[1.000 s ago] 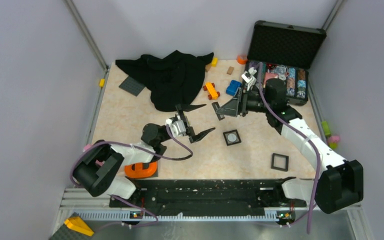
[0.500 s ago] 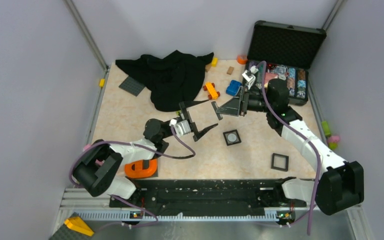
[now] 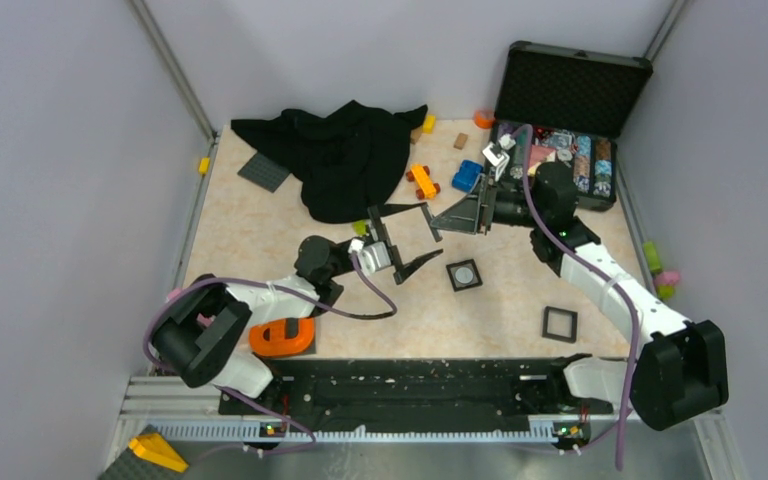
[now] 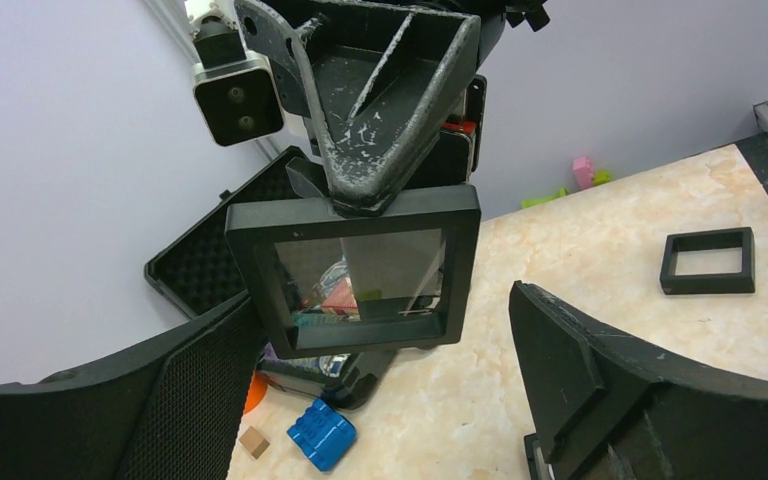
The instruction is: Remove the brooch from the garment
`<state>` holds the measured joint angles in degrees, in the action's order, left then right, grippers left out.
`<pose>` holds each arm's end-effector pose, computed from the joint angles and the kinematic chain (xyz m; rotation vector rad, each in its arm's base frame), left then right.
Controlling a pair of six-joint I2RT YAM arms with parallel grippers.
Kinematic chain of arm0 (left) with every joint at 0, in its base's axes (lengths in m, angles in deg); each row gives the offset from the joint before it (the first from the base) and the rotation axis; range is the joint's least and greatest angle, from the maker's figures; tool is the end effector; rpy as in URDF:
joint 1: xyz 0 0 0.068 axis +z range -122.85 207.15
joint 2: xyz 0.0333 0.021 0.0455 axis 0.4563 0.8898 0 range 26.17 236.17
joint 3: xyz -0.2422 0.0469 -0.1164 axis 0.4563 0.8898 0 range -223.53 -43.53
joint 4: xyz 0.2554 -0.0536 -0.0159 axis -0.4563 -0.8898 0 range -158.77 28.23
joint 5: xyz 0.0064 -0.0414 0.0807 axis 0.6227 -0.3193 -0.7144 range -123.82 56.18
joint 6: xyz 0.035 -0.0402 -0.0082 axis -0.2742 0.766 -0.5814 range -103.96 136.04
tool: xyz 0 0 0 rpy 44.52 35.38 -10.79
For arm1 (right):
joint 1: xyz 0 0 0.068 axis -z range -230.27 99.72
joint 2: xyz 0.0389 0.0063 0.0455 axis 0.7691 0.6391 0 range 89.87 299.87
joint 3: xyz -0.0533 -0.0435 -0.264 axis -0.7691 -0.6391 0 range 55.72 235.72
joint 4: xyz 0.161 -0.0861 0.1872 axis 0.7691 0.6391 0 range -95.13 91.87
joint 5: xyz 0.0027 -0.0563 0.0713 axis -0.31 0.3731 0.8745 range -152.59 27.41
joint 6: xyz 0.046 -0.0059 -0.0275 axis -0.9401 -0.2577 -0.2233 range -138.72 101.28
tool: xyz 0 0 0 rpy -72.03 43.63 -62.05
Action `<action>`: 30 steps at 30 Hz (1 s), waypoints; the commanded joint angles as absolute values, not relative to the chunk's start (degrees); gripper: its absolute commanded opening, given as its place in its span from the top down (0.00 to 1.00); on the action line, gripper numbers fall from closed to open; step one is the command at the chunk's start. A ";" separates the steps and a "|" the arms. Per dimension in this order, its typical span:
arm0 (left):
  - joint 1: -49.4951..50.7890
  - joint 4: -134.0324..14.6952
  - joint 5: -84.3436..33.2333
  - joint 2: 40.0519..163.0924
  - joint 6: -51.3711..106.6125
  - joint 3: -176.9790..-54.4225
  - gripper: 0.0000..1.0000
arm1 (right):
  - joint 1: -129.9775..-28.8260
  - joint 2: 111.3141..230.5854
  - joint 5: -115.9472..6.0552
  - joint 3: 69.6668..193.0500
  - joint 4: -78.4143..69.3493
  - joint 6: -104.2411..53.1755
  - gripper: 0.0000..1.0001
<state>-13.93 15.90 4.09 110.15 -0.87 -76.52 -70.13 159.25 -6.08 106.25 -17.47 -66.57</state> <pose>0.2001 -0.2034 0.2692 1.0537 0.6558 -0.7321 0.2451 0.1201 0.3276 -0.3917 1.9043 1.6539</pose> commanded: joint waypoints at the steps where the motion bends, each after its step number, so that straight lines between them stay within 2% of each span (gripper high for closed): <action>1: -14.43 16.63 3.40 110.35 -2.50 -78.90 0.05 | -71.07 157.90 -5.48 105.92 -21.83 -68.11 0.39; 6: -14.54 17.27 2.46 110.71 -2.59 -79.21 0.06 | -71.36 157.75 -5.46 105.23 -22.13 -68.04 0.39; 11: -14.54 17.34 2.76 110.59 -2.90 -79.01 0.17 | -71.37 157.63 -5.58 104.70 -22.12 -67.96 0.38; 13: -14.51 17.44 2.54 110.34 -3.18 -78.81 0.26 | -71.41 157.48 -5.51 104.55 -22.09 -67.78 0.31; 14: -14.59 17.35 2.56 110.14 -3.58 -78.57 0.32 | -71.42 157.27 -5.58 104.59 -21.90 -67.54 0.20; 15: -14.52 17.33 2.61 109.91 -3.96 -78.26 0.37 | -71.37 157.03 -5.78 104.73 -21.24 -67.10 0.04; 16: -14.56 17.25 2.73 109.65 -4.21 -77.86 0.41 | -71.37 156.71 -6.07 104.99 -20.38 -66.51 0.02; 26: -14.57 17.82 7.38 106.34 -6.45 -73.09 0.45 | -71.28 151.29 -12.47 111.33 -1.97 -51.08 0.01; 30: -14.51 -3.16 14.52 101.13 -18.73 -74.70 0.51 | -71.30 146.98 -14.81 112.89 7.05 -40.55 0.01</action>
